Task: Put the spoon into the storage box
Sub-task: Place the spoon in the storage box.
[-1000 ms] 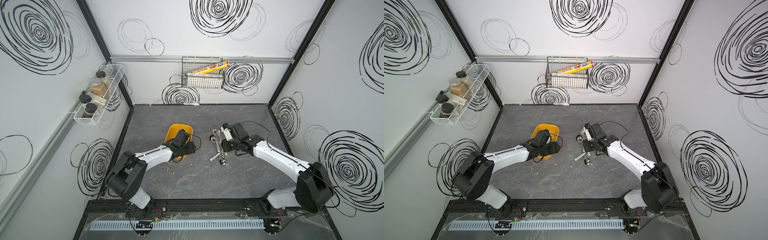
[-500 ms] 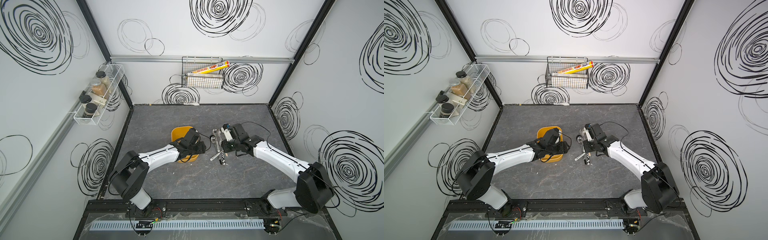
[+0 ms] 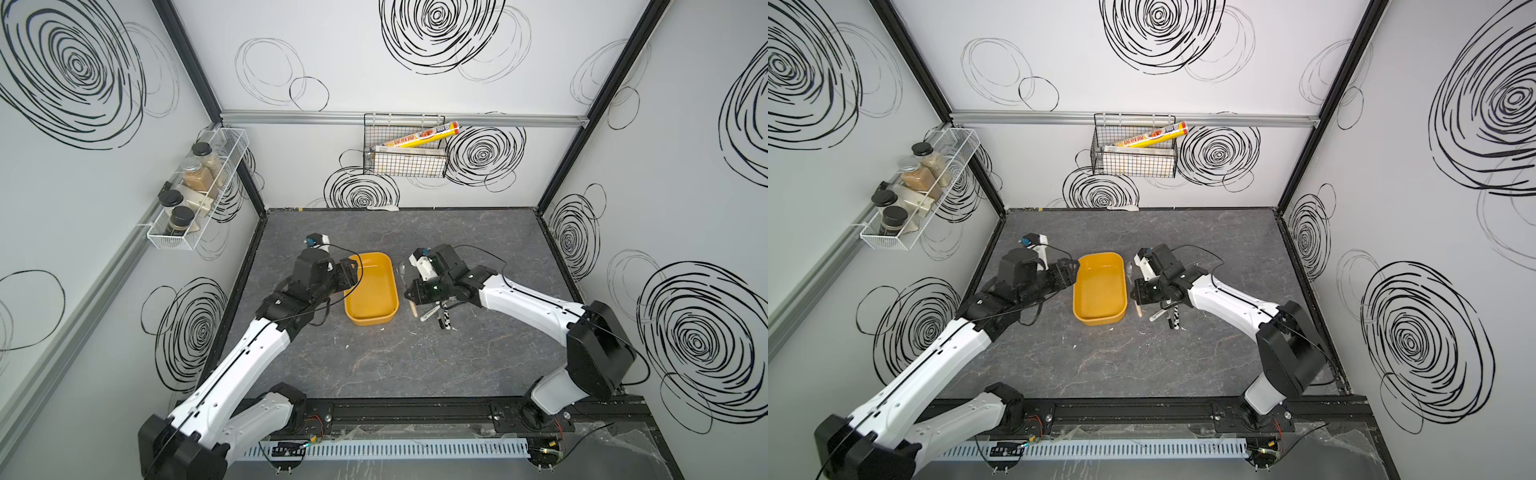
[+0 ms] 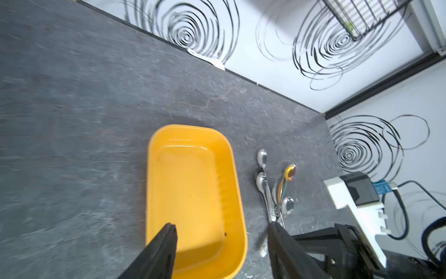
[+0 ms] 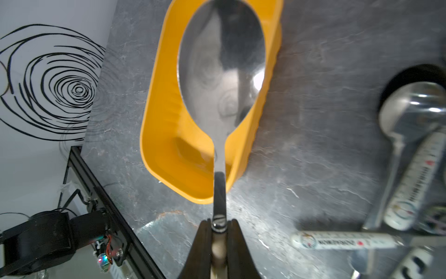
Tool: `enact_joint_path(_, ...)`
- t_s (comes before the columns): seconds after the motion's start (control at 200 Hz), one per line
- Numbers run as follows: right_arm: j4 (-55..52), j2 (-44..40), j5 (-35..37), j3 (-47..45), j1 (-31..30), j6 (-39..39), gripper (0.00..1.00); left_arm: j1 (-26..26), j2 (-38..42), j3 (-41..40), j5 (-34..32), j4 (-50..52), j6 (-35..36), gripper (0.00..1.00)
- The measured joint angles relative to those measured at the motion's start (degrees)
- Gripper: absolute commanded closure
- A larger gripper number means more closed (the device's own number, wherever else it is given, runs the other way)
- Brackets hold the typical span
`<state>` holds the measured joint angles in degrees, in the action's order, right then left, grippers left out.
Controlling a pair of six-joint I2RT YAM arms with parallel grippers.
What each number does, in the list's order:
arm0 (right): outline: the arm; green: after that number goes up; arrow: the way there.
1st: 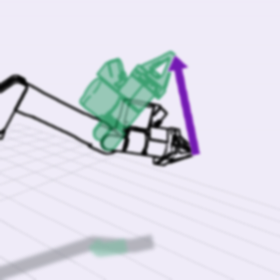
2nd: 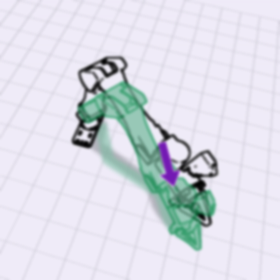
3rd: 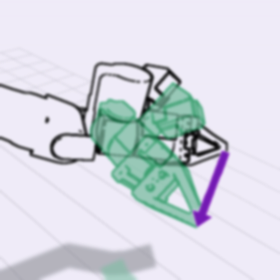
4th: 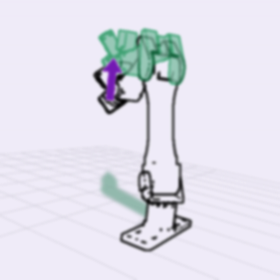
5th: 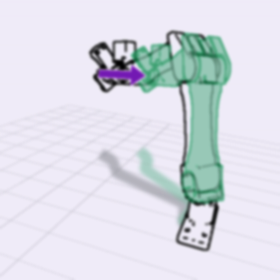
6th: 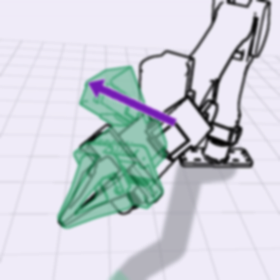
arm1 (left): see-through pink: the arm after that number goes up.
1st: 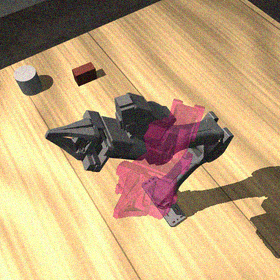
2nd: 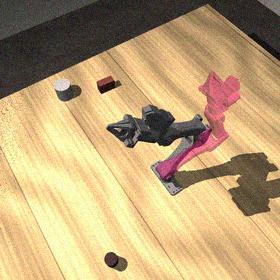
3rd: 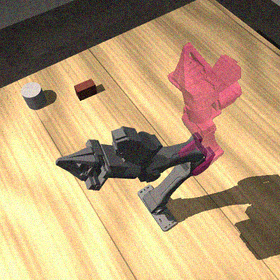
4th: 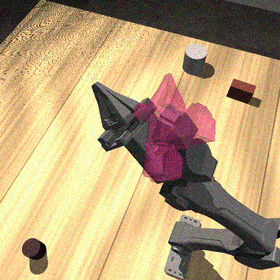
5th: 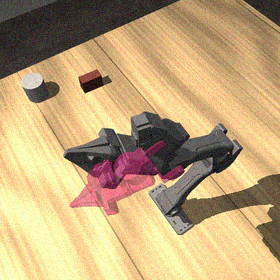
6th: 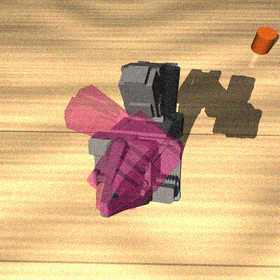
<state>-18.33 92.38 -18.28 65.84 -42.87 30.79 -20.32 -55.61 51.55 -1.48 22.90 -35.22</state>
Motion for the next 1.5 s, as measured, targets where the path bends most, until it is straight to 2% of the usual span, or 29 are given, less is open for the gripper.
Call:
enact_joint_path(0.125,1.2,6.8,0.3,7.1,-2.4,3.7,1.00,2.4,4.9,-1.4,-1.4,4.6,2.3,0.34)
enact_joint_path(0.305,1.5,17.8,0.9,18.1,-3.8,8.7,1.00,2.6,9.6,-6.1,-3.1,7.3,3.8,0.33)
enact_joint_path(0.551,-1.2,32.1,4.0,33.4,-5.2,12.4,1.00,2.6,10.1,-7.6,-4.8,7.4,4.4,0.32)
enact_joint_path(0.766,-3.1,39.6,5.5,39.6,-6.4,14.6,1.00,2.9,10.0,-8.1,-6.0,7.4,4.4,0.32)
enact_joint_path(1.036,-5.6,45.7,5.7,44.9,-7.5,15.1,1.00,2.9,10.0,-8.3,-6.1,7.3,4.4,0.32)
enact_joint_path(1.277,-6.6,46.1,6.0,46.0,-7.6,14.9,1.00,3.5,9.4,-8.7,-5.6,7.1,4.4,0.32)
enact_joint_path(1.497,-8.3,47.1,6.1,48.1,-7.6,13.8,0.83,3.7,8.9,-8.7,-4.5,7.0,4.6,0.32)
